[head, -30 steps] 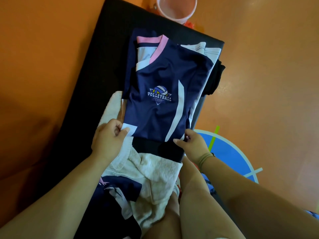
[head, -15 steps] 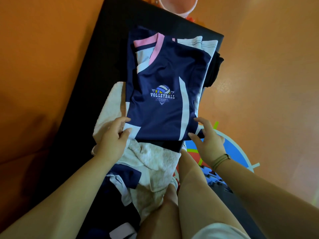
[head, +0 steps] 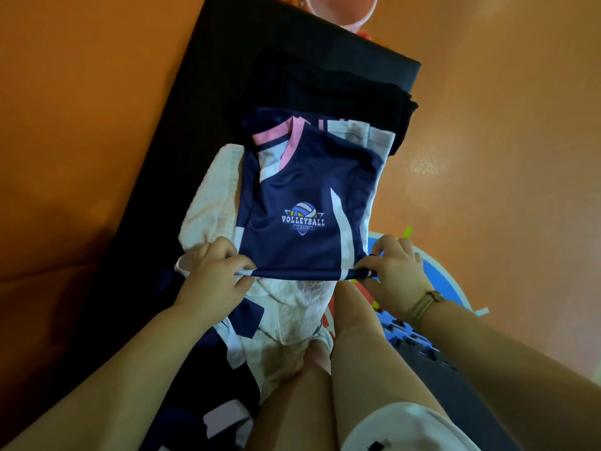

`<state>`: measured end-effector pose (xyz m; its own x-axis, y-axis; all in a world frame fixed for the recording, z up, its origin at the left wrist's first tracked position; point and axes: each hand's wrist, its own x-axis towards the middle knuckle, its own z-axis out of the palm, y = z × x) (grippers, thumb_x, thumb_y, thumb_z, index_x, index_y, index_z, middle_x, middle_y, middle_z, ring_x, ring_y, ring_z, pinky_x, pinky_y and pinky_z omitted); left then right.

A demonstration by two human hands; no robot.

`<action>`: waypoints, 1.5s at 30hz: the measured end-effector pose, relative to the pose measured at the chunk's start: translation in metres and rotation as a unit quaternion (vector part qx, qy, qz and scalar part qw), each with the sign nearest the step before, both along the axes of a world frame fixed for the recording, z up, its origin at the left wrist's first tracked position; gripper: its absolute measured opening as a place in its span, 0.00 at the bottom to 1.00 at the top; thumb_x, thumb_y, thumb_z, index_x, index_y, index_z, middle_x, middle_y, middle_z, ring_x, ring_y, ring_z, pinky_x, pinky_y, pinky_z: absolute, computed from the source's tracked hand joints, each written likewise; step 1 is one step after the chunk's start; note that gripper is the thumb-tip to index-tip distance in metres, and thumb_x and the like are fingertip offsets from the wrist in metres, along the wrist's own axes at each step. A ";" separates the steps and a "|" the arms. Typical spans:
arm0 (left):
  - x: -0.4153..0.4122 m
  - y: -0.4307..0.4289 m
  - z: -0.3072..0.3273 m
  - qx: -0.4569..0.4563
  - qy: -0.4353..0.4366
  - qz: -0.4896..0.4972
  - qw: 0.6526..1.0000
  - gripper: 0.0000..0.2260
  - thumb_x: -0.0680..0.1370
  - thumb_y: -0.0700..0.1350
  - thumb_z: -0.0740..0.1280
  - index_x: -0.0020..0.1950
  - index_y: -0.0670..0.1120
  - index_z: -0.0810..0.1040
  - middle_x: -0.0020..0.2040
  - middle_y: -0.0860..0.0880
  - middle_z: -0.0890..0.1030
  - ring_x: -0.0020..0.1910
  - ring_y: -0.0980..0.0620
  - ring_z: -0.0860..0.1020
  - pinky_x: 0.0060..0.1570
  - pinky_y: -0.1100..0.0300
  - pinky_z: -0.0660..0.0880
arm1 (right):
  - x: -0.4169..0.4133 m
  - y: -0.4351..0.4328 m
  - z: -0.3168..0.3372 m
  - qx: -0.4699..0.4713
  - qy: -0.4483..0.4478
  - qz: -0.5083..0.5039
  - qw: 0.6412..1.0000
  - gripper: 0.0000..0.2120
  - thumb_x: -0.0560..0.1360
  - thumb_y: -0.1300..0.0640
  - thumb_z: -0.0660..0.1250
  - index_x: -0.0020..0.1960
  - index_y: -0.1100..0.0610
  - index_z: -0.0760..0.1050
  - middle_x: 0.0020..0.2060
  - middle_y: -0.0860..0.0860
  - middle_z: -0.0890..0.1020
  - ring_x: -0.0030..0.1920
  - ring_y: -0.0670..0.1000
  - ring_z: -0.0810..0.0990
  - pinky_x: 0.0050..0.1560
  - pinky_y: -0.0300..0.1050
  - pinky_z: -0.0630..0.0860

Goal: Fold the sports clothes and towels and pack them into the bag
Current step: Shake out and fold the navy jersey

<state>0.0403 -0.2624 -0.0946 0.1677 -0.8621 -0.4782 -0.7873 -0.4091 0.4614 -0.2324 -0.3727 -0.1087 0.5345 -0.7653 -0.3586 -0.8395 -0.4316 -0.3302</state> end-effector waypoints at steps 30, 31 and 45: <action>0.012 -0.165 -0.041 -0.148 -0.146 -0.015 0.978 0.18 0.75 0.51 0.67 0.62 0.43 0.73 0.58 0.40 0.73 0.55 0.38 0.71 0.56 0.44 0.71 | 0.052 -0.129 -0.038 -0.174 -0.114 -0.043 0.977 0.22 0.66 0.51 0.71 0.57 0.55 0.72 0.53 0.57 0.75 0.50 0.59 0.68 0.48 0.54 0.72; 0.007 -0.154 -0.044 -0.146 -0.163 -0.065 0.974 0.19 0.76 0.52 0.65 0.62 0.43 0.74 0.58 0.40 0.75 0.54 0.38 0.73 0.54 0.45 0.72 | 0.052 -0.119 -0.041 -0.167 -0.106 0.011 0.980 0.24 0.64 0.52 0.73 0.58 0.55 0.72 0.54 0.58 0.77 0.52 0.59 0.69 0.48 0.55 0.73; 0.030 -0.109 -0.081 0.103 -0.159 -0.291 0.938 0.26 0.83 0.54 0.49 0.71 0.59 0.33 0.72 0.53 0.30 0.76 0.45 0.38 0.74 0.49 0.47 | 0.068 -0.065 -0.046 0.128 0.149 0.089 0.976 0.37 0.76 0.38 0.58 0.76 0.47 0.41 0.76 0.55 0.41 0.75 0.61 0.44 0.71 0.57 0.53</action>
<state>0.0708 -0.3717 -0.1755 -0.1406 -0.7462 -0.6508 -0.9892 0.0777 0.1246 -0.1639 -0.4381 -0.1547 0.4934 -0.5343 -0.6863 -0.8339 -0.5149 -0.1987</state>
